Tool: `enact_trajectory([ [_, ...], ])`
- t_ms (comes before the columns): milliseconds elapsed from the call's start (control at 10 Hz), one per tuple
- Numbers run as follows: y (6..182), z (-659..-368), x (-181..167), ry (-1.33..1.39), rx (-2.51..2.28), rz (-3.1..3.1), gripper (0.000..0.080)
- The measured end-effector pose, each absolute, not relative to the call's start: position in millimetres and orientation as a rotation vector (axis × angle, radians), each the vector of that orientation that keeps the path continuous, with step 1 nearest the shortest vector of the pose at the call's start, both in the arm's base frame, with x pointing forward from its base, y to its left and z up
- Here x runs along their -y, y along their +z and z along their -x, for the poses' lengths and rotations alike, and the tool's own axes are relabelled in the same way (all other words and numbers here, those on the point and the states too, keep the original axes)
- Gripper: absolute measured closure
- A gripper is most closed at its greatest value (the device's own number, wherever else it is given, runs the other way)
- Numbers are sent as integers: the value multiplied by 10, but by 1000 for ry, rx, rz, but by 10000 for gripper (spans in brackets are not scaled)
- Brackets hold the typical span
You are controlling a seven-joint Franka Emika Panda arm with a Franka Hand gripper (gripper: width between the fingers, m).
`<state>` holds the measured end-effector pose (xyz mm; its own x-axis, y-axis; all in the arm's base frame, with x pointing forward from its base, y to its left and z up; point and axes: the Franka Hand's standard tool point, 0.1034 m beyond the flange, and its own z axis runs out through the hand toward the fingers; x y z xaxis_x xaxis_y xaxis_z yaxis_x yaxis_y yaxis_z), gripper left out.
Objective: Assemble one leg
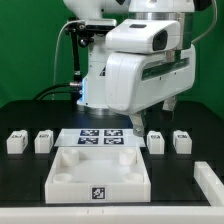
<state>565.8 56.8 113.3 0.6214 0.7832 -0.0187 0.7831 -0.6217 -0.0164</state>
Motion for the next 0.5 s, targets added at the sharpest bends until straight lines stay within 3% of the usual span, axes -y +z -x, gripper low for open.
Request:
enact_trajectory([
  [500,1133,-5658,-568,38,1363,2823,150],
])
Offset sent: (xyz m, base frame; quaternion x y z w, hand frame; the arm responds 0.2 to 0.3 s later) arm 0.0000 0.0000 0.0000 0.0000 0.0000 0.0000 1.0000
